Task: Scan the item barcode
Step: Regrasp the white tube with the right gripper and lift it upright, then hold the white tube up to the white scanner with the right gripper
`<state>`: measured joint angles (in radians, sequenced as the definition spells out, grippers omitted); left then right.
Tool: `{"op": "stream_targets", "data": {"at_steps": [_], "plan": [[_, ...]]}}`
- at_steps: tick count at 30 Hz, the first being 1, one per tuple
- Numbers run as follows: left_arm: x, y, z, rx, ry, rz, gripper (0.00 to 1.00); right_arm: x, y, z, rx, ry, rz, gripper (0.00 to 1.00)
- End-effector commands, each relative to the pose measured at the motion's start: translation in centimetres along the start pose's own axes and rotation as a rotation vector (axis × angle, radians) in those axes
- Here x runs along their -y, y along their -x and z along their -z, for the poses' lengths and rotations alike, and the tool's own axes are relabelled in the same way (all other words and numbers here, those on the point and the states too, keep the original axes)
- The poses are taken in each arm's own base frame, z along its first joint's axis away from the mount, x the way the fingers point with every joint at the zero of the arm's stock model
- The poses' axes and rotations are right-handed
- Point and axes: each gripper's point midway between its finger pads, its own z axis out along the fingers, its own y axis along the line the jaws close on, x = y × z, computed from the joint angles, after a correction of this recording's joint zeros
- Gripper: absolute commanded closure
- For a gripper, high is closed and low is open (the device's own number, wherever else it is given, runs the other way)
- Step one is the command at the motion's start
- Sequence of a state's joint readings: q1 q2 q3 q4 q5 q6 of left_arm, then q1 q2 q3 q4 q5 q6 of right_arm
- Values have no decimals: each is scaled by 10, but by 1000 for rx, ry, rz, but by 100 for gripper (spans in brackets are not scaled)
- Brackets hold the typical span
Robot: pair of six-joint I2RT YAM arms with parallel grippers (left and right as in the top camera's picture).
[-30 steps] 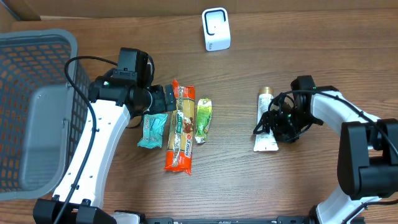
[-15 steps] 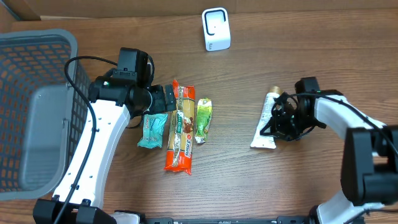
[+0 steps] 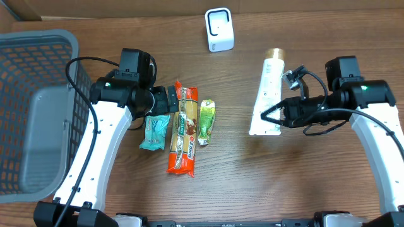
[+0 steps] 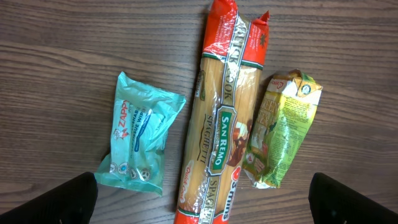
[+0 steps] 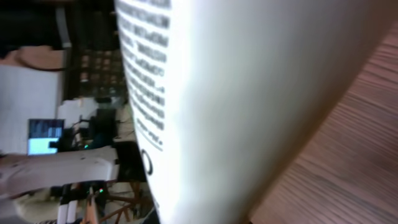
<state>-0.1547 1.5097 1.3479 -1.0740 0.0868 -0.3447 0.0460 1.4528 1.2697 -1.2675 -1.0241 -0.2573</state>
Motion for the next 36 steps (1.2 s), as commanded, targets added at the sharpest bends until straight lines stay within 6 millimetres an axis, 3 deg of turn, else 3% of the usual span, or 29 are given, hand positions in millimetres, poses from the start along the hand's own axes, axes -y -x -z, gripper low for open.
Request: {"op": "stream_targets", "data": {"at_steps": [1,6,9,11,15,20,25,30,36], "plan": [[0,2,-1,-3,-8,-1,0,-47,14,15,70,142,183,96],[0,2,-1,-3,-8,-1,0,-52,18,19,76,131,193,96],[0,2,-1,-3,-8,-1,0,-33,29,21,82,-21,111,96],[0,2,-1,-3,-8,-1,0,-8,50,27,112,-284,31,97],[0,2,-1,-3,-8,-1,0,-6,85,35,130,-503,50,97],[0,2,-1,-3,-8,-1,0,39,142,41,178,-935,59,96],[0,2,-1,-3,-8,-1,0,87,192,31,220,-1239,187,96],[0,2,-1,-3,-8,-1,0,130,228,14,113,-1427,442,96],[0,2,-1,-3,-8,-1,0,155,260,-12,14,-1470,699,96]]}}
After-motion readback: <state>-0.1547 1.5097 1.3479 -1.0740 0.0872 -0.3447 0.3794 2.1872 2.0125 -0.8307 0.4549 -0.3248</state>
